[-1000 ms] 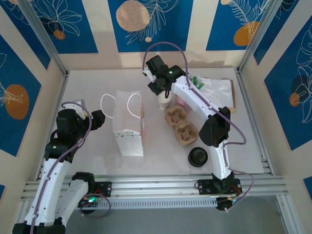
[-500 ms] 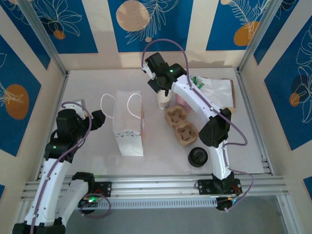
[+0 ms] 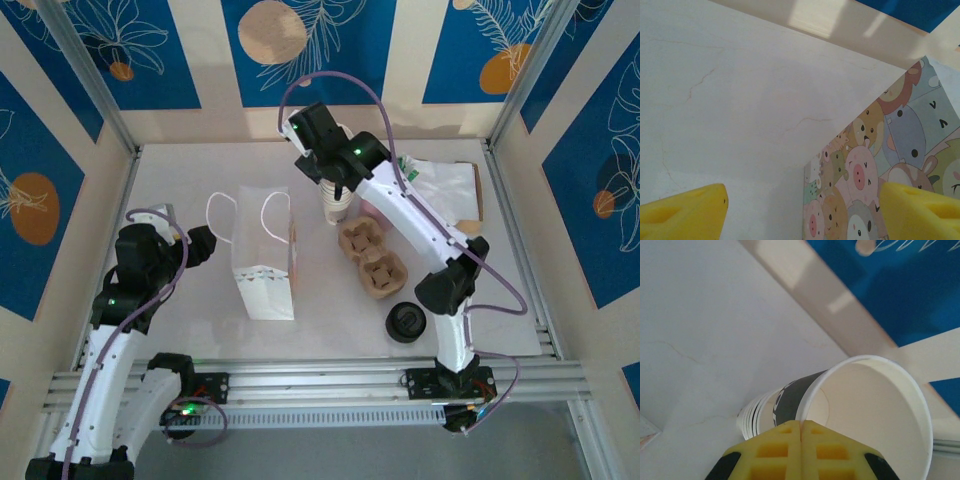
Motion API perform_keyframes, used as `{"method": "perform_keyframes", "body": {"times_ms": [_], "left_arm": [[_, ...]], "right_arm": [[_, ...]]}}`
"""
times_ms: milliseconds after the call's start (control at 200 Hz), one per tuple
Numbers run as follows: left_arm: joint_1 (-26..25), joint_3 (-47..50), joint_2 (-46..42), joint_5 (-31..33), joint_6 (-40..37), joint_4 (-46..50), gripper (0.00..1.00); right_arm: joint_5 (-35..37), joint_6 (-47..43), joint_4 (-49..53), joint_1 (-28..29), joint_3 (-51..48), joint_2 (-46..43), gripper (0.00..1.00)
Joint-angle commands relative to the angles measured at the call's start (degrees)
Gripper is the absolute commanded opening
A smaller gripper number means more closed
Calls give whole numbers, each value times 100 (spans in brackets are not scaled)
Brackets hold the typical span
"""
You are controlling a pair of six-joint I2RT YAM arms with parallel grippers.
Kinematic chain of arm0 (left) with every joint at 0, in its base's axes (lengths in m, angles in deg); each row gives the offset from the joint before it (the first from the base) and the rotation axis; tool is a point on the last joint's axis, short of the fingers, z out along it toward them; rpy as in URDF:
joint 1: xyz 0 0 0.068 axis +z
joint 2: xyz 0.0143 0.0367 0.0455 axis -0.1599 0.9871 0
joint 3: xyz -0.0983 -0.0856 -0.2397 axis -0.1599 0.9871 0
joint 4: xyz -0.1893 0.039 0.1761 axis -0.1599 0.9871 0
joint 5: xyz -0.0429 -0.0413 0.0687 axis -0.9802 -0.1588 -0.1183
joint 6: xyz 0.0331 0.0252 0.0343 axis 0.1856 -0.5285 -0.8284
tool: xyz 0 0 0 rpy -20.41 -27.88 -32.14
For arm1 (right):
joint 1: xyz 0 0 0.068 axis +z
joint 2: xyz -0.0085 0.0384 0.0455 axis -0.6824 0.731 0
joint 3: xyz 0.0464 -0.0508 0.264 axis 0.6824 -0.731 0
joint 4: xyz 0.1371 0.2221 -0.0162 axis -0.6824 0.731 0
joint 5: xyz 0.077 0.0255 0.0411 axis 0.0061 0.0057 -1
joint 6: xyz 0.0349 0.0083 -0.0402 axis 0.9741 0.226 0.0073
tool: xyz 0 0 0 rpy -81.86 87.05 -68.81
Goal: Pack the takeout coffee
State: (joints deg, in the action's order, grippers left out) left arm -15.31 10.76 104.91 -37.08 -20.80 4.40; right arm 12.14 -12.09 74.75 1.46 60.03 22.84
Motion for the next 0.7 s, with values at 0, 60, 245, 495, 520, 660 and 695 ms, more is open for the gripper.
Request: {"method": "perform_keyframes", "body": {"times_ms": [0,60,245,495,520,660,695], "left_arm": [[66,21,-81,-35,-15,-82,79],[65,21,-94,-16,-15,-71,79],[63,21,-94,-9,-15,-65,79],[66,21,-138,27,-15,-65,80],[66,29,-138,32,-11,-73,80],[63,29,-129,-16,3,-91,80],[64,28,-123,-10,0,-82,79]], "right_arm": [[413,-93,-86,281,252,-455,0],[554,-64,-66,441,211,-602,0],[544,405,224,918,-220,-1252,0],[49,1204,22,1817,-2022,-2612,0],[60,1270,-16,1922,-2218,-2747,0],[240,1740,-186,2468,-3229,-3314,0],[348,1887,-196,2579,-3466,-3418,0]]}}
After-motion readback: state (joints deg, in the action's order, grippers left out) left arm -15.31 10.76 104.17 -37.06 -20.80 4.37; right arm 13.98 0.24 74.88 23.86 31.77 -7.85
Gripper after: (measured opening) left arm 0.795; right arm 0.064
